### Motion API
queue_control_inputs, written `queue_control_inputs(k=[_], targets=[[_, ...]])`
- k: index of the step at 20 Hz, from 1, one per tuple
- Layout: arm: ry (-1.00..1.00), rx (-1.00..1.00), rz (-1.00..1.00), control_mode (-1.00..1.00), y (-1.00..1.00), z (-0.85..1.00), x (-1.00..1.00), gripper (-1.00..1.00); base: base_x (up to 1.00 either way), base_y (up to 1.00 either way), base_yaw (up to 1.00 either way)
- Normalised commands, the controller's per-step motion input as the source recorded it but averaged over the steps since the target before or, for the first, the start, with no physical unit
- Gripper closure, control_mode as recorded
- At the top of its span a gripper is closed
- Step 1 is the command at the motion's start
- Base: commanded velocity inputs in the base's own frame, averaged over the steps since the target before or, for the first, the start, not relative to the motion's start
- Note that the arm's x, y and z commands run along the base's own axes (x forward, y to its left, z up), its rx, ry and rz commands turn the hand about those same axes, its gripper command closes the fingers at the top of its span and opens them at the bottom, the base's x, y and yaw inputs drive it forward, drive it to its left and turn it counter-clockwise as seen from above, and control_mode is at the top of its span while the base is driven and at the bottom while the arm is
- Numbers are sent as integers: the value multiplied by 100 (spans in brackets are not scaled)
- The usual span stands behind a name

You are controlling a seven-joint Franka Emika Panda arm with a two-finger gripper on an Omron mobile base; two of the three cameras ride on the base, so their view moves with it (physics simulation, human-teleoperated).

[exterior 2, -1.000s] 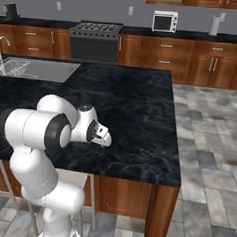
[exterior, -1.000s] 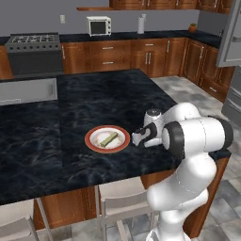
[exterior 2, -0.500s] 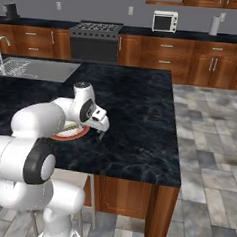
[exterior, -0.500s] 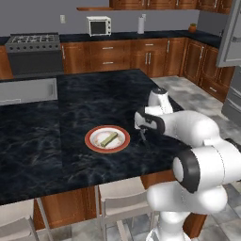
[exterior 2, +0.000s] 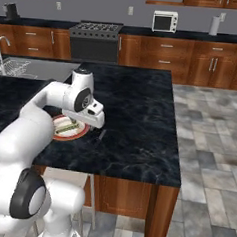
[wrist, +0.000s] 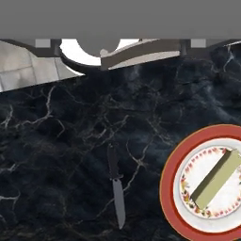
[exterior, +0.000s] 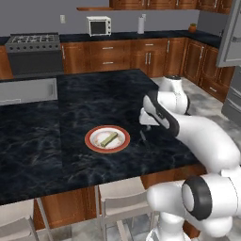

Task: Retrieve the butter from the fridge and place it on a plate on the dining table. Then retrieve the butter knife by the fridge and place it near the plate.

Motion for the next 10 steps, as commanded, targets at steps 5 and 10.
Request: queue_control_inputs(k=[5,10], targets=[[5,-9,2,-100,67,3,-60,-100,0,0,0],[-1,-20,0,-100,53,-4,-71,-100,0,0,0]])
